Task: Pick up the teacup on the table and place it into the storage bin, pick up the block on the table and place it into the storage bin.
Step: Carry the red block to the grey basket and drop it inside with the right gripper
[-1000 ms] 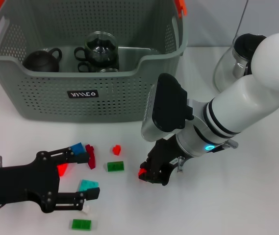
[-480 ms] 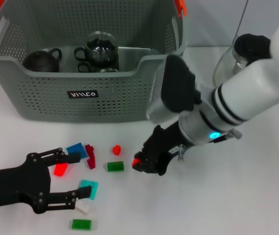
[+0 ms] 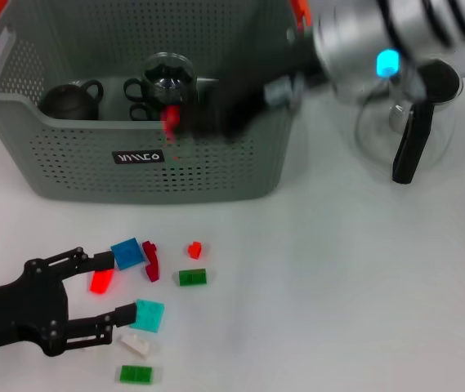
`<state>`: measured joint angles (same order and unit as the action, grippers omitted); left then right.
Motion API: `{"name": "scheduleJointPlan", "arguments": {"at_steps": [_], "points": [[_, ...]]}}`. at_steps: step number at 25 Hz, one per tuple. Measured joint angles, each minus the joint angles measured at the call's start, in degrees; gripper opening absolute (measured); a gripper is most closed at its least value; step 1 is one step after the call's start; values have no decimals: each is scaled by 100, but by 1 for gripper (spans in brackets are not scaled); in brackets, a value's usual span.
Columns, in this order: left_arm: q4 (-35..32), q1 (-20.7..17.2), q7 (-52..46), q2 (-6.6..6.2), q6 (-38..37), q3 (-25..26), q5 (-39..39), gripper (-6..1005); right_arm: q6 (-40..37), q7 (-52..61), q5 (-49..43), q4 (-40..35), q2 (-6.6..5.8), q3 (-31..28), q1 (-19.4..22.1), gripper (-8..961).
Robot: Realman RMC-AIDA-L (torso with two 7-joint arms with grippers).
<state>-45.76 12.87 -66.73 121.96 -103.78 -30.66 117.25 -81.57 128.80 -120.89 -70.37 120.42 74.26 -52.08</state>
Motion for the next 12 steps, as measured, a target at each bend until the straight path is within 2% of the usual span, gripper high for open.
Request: {"name": "scheduleJointPlan", "arguments": {"at_steps": [4, 8, 12], "points": [[23, 4, 10, 17, -3, 22, 0, 843, 578, 285, -111, 195, 19, -728, -510, 193], [111, 49, 11, 11, -3, 7, -1, 843, 1476, 533, -495, 808, 12, -827, -828, 193], [129, 55, 11, 0, -1, 3, -1, 843, 1941, 526, -853, 1517, -4, -769, -1059, 262]]}}
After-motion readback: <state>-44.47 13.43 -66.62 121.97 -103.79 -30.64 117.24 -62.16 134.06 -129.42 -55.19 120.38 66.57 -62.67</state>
